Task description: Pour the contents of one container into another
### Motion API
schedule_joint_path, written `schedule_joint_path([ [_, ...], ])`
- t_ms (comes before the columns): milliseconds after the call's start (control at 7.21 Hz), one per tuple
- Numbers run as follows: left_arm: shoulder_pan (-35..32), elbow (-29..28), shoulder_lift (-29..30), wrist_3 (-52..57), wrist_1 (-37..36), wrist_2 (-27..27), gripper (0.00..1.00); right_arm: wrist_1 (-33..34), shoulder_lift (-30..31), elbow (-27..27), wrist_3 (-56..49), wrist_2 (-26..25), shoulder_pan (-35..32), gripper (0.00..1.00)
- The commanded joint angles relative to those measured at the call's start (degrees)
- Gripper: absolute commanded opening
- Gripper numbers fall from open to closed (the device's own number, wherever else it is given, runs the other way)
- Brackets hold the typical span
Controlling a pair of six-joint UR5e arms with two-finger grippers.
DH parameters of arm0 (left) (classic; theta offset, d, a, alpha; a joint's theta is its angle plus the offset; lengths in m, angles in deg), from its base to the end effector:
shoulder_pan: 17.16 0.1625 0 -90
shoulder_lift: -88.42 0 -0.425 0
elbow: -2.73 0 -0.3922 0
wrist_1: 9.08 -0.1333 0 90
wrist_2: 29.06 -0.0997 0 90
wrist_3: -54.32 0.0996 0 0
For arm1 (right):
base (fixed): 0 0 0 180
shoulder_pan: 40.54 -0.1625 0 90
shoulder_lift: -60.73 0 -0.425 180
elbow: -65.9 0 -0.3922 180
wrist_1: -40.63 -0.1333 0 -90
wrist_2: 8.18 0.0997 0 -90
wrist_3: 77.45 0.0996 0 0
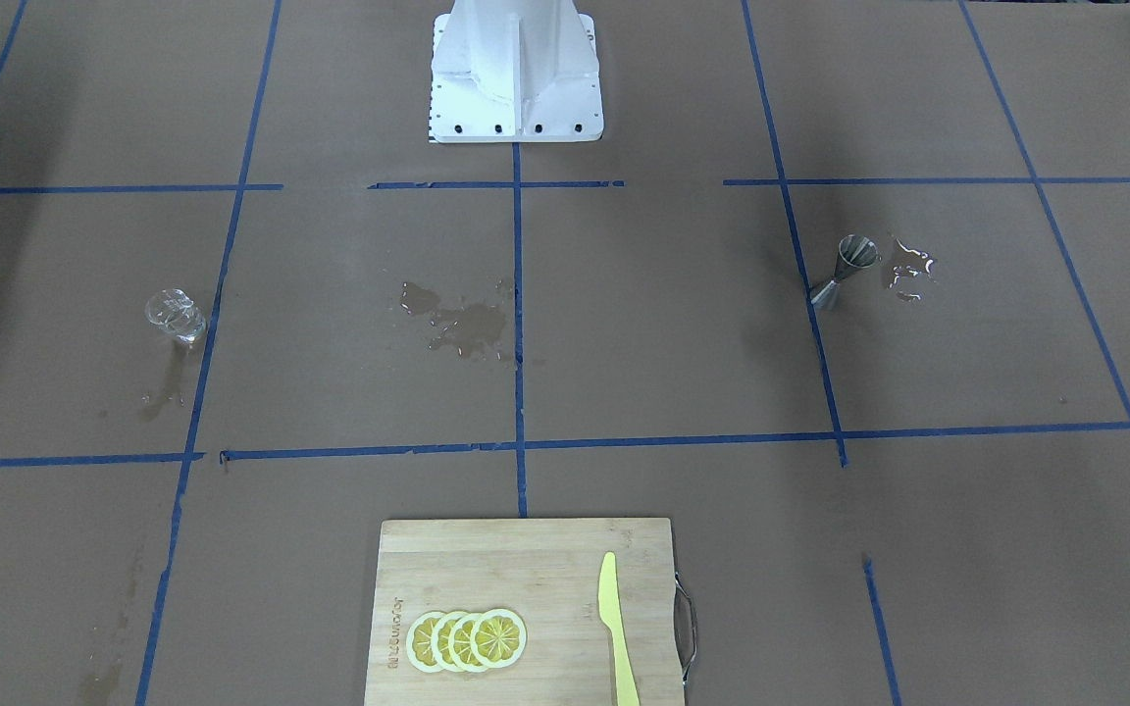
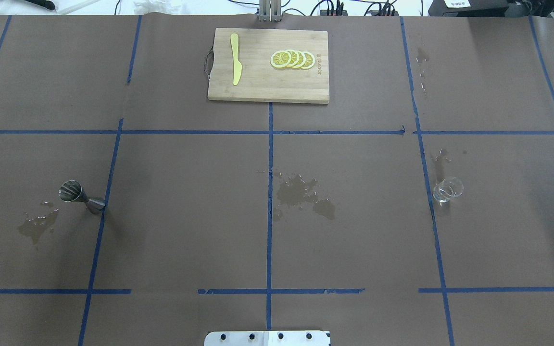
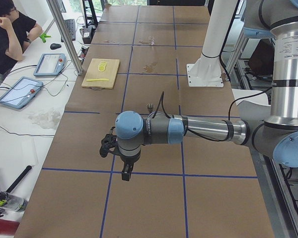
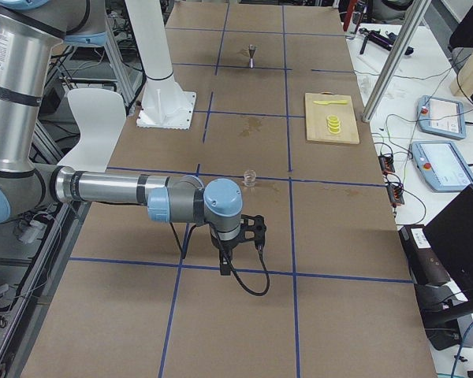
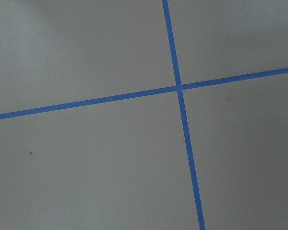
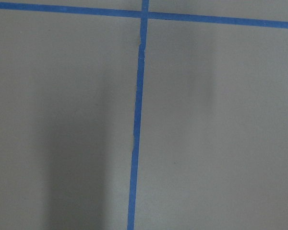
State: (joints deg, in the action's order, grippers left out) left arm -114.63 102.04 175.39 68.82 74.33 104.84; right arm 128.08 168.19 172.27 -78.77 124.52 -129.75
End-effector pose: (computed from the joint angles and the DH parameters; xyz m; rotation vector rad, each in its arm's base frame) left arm -0.1244 -0.4544 0.6163 0.1410 0.7536 0.1146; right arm 0.0607 -0.3670 0.6460 0.0277 -0.7452 -0.0446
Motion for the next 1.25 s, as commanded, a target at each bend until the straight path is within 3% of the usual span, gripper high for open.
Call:
schedule_joint_path([
  [0,0.17,-0.08,0.05,0.18,0.09,0.05,1.00,0.10,0.03,-0.02,-0.09,-0.07,0.00,1.00],
  [832,0.44,-0.70,0.13,0.00,10.18,0.05,1.00,-2.34,-2.77,-0.02,0.70,-0.24,0.27,1.00],
  [1109,0.44,-2.53,-0.30,-0.17,22.36,0.13,1.00,-7.71,-5.24,-0.46,0.79,-0.51,0.27,1.00],
])
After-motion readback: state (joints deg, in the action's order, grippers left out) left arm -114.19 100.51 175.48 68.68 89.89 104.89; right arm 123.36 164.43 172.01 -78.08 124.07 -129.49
